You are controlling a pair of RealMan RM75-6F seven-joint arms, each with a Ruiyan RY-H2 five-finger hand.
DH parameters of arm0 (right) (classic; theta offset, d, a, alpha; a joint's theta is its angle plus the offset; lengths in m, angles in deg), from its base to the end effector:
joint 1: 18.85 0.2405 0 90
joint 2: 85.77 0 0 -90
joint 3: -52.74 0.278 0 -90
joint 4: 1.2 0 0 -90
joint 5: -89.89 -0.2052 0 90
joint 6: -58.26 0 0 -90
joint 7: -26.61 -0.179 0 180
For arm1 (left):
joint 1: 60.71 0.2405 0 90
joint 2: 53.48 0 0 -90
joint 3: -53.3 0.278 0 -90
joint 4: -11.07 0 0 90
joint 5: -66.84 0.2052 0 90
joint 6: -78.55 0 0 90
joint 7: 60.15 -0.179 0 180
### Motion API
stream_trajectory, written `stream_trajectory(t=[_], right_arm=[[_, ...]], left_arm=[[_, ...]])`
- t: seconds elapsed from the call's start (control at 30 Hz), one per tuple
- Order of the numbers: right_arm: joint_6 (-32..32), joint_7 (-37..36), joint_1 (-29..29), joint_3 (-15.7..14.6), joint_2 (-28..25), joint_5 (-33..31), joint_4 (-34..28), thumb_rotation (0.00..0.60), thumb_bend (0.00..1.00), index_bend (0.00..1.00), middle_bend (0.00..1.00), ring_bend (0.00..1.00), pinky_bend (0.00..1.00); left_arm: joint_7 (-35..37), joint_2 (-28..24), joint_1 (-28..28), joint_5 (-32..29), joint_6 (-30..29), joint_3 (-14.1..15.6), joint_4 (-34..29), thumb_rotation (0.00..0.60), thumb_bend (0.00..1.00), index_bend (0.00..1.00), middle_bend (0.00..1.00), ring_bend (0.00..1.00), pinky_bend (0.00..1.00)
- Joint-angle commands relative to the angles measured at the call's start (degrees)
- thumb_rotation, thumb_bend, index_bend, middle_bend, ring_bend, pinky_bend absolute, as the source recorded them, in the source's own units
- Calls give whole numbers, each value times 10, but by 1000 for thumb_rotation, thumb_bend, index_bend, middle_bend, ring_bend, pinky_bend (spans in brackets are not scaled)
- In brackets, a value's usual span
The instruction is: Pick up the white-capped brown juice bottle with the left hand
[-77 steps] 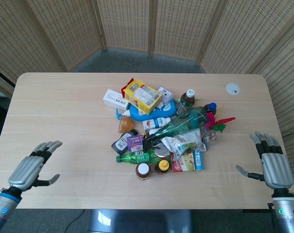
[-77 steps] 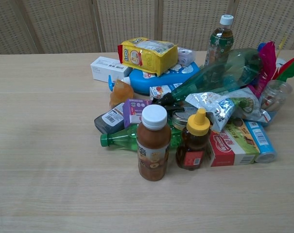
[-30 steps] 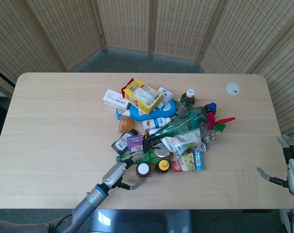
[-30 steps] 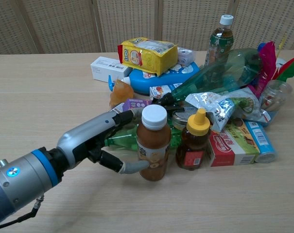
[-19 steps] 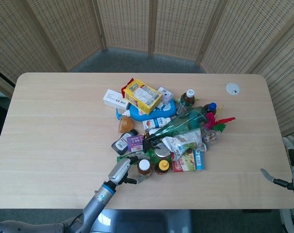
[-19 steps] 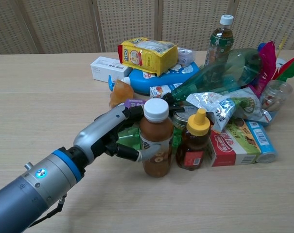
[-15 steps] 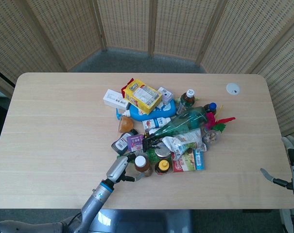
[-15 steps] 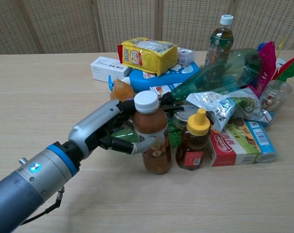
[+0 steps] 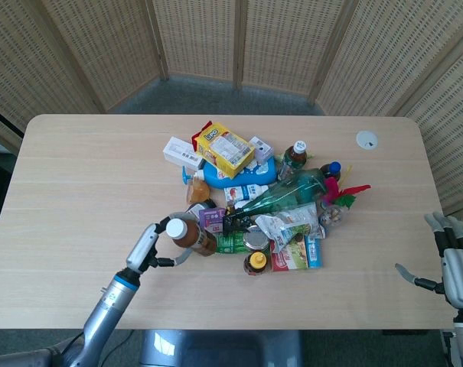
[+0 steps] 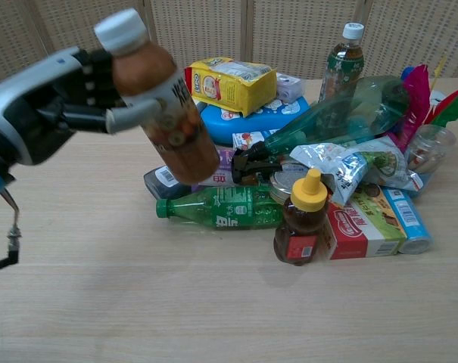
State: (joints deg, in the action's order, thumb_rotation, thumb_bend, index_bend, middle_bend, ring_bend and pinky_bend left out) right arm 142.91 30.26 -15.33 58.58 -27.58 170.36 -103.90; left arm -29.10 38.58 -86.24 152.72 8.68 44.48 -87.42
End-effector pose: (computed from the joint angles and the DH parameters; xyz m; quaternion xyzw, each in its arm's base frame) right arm -0.3140 -0.2172 0.2032 0.5556 -0.4070 0.3850 0.6144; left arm -0.1293 0.2905 -0.0052 -0.4596 -0.6248 -0.6190 0.1238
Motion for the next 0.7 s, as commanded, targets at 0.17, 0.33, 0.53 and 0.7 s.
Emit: stream_trajectory(t=[0.17, 0.33, 0.53, 0.7], right_arm=[[-5, -6, 5, -2, 10, 9, 5, 396, 181, 0, 0, 0, 0], [-7, -12, 6, -5, 17, 15, 10, 396, 182, 0, 0, 0, 0], [-9, -17, 6, -8, 21, 19, 14, 394, 180, 0, 0, 0, 0], [-11, -15, 8, -7, 23, 19, 13, 395, 181, 0, 0, 0, 0]], left_arm=[[30, -133, 44, 35, -77, -15, -132, 600, 513, 507, 472, 530, 346], [50, -194, 68, 59, -119, -13, -177, 600, 507, 508, 471, 529, 346], [74, -228, 83, 79, -146, -6, -199, 600, 506, 518, 472, 529, 346], [78, -237, 83, 84, -149, -2, -202, 600, 504, 518, 471, 529, 346]])
